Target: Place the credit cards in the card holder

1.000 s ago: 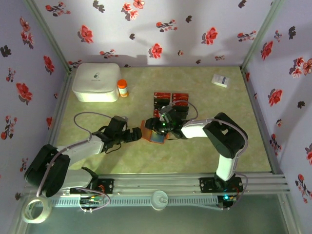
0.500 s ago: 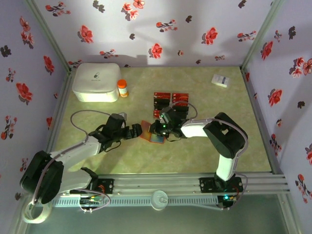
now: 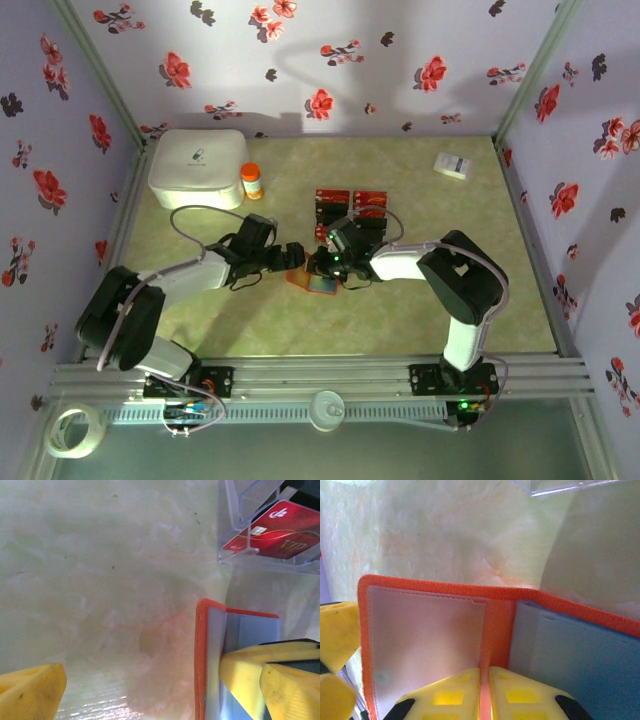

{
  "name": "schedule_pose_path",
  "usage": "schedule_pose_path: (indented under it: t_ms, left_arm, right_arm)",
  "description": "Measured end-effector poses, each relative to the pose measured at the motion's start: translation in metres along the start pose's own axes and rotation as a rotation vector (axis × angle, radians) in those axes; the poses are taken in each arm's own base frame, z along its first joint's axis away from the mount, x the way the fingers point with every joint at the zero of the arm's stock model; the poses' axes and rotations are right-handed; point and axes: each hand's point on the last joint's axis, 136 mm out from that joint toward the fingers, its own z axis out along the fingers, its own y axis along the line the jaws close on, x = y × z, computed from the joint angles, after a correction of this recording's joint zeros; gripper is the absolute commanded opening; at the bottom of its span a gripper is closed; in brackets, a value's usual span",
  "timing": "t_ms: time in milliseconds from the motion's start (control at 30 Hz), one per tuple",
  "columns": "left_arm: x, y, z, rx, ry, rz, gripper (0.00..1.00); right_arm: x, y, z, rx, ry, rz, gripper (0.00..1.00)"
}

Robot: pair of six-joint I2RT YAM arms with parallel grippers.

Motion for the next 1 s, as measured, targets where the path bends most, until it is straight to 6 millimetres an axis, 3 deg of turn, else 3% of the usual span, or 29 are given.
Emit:
schedule_pose_path:
  t_ms: [133,367,733,1000]
  left_arm:
    - [0.006,0.006,0.007,-0.035,0.042,0.016,1.0]
    - [0.018,0.022,0.013,-0.117,0.103,0.045,1.0]
    - [0.02,0.023,0.016,-0.155,0.092,0.079,1.0]
    - [0.023,0.023,0.018,-0.187,0.08,0.116,1.0]
  right_arm:
    - [0.0,0.0,0.0,-0.001,0.0,0.0,0.18]
    - [0.003,0.0,-0.009,-0.01,-0.015,-0.002,0.37]
    - [0.013,-0.006,-0.023,-0.021,-0.028,0.01,0.43]
    - [0.0,0.014,-0.051,-0.015,-0.08,-0.032,0.45]
